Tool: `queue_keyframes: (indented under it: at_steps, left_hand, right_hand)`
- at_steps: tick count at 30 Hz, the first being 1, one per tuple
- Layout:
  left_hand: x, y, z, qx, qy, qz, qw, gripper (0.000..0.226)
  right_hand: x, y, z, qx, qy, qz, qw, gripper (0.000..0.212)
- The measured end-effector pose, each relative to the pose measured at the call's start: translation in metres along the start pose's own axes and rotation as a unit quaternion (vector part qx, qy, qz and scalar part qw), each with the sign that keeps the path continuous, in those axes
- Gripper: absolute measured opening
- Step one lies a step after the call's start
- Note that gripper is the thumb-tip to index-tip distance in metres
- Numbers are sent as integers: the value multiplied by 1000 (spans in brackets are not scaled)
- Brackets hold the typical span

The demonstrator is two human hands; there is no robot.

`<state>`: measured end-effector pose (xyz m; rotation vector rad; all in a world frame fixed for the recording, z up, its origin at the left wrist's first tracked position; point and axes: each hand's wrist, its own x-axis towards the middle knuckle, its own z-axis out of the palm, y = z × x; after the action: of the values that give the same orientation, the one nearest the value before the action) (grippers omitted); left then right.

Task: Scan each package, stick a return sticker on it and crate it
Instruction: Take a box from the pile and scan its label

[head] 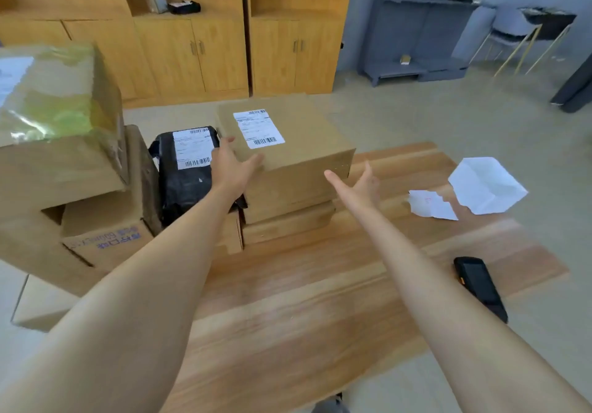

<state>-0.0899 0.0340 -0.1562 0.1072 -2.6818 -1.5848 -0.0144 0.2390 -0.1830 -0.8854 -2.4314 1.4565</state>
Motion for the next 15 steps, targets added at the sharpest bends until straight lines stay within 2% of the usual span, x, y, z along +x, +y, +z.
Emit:
queue_keyframes:
  at_steps: [6,11,15]
  left_hand:
    - [27,13,22,-1,62,-78,995,76]
    - [33,13,31,-29,73,-142,987,87]
    - [33,9,31,-50,77,-160,983,72]
  right_hand:
    - [84,-24,-8,-45,-69,-47,995,106]
    - [122,-33,-10,-8,-172,-68,983,100]
    - [134,-30,0,9,-203,-62,977,96]
